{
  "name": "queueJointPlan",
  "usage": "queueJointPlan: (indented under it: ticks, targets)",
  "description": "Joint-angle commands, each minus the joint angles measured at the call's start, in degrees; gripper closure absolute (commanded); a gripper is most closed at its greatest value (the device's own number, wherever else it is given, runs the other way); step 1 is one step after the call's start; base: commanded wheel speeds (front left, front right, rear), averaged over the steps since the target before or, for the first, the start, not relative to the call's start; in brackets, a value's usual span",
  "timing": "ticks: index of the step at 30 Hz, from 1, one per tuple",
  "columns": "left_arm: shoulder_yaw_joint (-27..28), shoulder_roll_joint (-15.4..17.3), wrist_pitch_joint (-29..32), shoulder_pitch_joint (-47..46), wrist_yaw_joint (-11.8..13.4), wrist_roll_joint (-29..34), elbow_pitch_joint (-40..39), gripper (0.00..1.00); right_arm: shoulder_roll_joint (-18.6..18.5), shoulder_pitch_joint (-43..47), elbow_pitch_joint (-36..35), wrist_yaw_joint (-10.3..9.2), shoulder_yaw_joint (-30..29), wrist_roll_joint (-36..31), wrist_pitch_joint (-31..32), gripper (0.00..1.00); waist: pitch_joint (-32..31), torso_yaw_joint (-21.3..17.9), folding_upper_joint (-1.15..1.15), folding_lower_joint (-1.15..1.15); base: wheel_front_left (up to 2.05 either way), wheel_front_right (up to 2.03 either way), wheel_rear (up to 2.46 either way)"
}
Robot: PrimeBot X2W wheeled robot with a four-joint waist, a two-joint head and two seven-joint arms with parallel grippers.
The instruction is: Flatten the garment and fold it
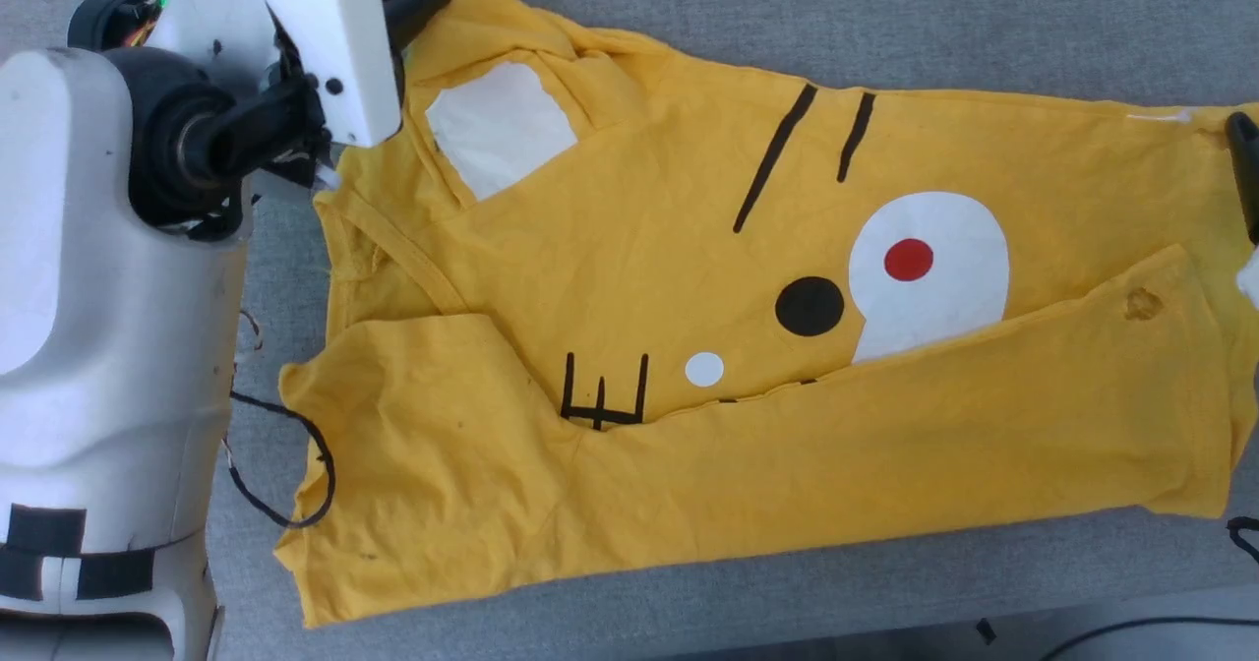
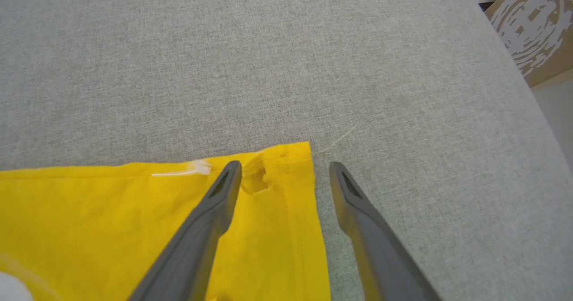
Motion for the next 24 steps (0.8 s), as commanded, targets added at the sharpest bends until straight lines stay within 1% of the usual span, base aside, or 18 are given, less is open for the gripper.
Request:
queueJointPlan:
  ticks: [1,4,9,18,19,20,23,24]
  targets:
    - [-0.12,-0.21,-0.44,0.72,-0.43,-0.31,-0.35,1.0,0.03,-0.41,-0.51,-0.1,-0.54,0.26,0.32,0.0,0.1,0.07,0.0,0.0,0.0,0.0,0.0]
    - [-0.25,-0.24,-0.42,0.74,-0.49,-0.48,-0.4,1.0,-0.19,0.0,-0.6,-0.1,-1.36,0.09,0.93,0.0,0.27,0.25,0.0,0.0,0.0,0.0,0.0]
    - [-0.27,-0.14,-0.41,0.74,-0.51,-0.78,-0.42,1.0,-0.21,0.34,0.58,-0.1,-2.17,0.2,0.16,0.0,0.5,0.44,0.0,0.0,0.0,0.0,0.0]
    - [-0.35,0.02,-0.39,0.54,-0.44,-1.16,-0.52,1.0,-0.16,-1.81,6.4,-0.1,-1.51,1.87,-3.8,0.0,1.25,0.6,0.0,0.0,0.0,0.0,0.0]
    - [-0.39,0.05,-0.4,0.57,-0.47,-1.19,-0.48,1.0,-0.24,-2.04,7.14,-0.1,-1.29,1.75,-3.99,0.19,1.27,0.61,0.0,0.0,0.0,0.0,0.0]
    - [-0.43,0.09,-0.39,0.61,-0.49,-1.21,-0.44,1.0,-0.31,-2.27,7.68,-0.1,-1.17,1.62,-4.31,0.53,1.28,0.6,0.0,0.0,0.0,0.0,0.0]
    - [-0.38,0.28,-0.39,0.66,-0.53,-1.36,-0.36,1.0,-0.41,-3.17,8.58,-0.1,-1.41,1.08,-5.57,1.0,1.29,0.57,0.0,0.0,0.0,0.0,0.0]
    - [-0.35,0.35,-0.44,0.68,-0.56,-1.41,-0.35,1.0,-0.56,-3.46,8.85,-0.1,-1.35,0.99,-5.88,1.0,1.26,0.55,0.0,0.0,0.0,0.0,0.0]
